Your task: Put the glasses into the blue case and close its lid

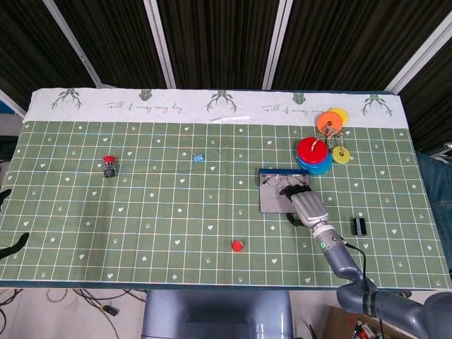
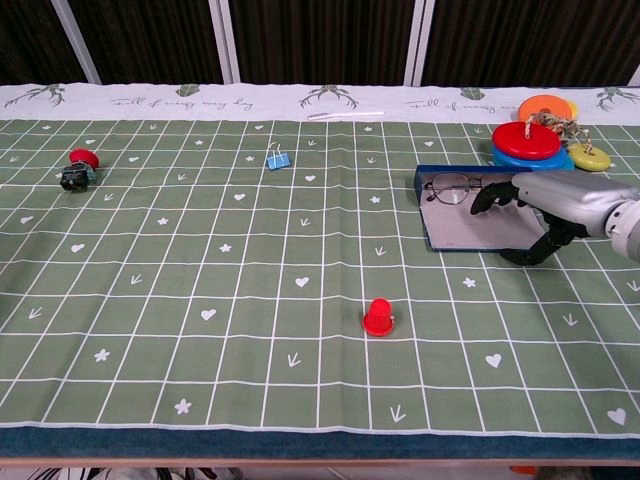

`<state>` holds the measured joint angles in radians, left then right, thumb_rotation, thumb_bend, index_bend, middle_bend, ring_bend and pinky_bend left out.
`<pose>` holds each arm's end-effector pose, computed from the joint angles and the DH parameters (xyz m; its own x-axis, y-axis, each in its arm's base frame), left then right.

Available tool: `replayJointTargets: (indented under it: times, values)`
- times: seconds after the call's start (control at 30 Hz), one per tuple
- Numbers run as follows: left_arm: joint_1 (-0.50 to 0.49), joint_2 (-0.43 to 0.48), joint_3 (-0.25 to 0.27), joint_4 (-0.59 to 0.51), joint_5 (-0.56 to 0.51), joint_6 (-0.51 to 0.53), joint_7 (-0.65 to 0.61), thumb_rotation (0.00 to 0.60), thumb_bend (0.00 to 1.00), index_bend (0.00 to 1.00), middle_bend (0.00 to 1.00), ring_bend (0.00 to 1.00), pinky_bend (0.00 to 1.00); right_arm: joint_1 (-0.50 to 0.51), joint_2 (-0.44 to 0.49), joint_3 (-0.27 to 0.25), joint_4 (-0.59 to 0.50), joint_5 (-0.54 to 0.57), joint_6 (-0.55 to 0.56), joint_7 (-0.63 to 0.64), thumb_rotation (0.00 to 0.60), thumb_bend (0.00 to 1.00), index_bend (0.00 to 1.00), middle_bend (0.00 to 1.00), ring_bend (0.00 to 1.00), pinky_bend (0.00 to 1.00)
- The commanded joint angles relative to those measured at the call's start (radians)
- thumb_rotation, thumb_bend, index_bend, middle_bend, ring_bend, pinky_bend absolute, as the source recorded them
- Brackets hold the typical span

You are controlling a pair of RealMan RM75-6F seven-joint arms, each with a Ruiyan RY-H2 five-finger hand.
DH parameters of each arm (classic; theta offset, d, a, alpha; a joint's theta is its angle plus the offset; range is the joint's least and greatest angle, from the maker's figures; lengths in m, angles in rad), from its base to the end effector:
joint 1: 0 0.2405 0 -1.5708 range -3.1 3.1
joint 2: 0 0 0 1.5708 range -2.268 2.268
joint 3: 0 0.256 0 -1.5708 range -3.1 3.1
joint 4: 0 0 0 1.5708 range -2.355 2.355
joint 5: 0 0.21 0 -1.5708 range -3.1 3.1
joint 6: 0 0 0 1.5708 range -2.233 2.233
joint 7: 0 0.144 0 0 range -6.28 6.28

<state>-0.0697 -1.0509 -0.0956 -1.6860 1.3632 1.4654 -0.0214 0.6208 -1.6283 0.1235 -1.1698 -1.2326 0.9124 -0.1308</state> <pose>-0.3188 0.1838 0.1848 0.3542 -0.0205 0.9350 0.9281 0.1302 -0.3487 -0.2386 -0.3410 -0.0270 0.4530 -0.3130 0.8347 -0.8869 -0.2535 0.3863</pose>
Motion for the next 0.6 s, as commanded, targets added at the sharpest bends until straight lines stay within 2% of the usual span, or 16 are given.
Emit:
replayJointTargets:
  times: [0.03, 0.37, 0.6]
  values:
    - [0.000, 0.000, 0.001, -0.001, 0.001, 0.000, 0.001, 0.600, 0.23, 0.10, 0.00, 0.00, 0.00, 0.002, 0.004, 0.002, 0.000, 0.000, -0.007, 0.006, 0.600, 0.53, 0.32, 0.25, 0.20, 0.21]
    - [0.000, 0.001, 0.001, -0.001, -0.001, -0.003, 0.003, 0.600, 0.23, 0.10, 0.00, 0.00, 0.00, 0.006, 0.007, 0.011, 0.001, -0.005, -0.008, 0.018, 0.600, 0.55, 0.33, 0.26, 0.20, 0.21]
    - [0.001, 0.001, 0.001, -0.001, -0.001, -0.001, 0.004, 0.600, 0.23, 0.10, 0.00, 0.00, 0.00, 0.018, -0.010, 0.037, 0.018, -0.005, 0.006, 0.029, 0.600, 0.55, 0.33, 0.26, 0.20, 0.21]
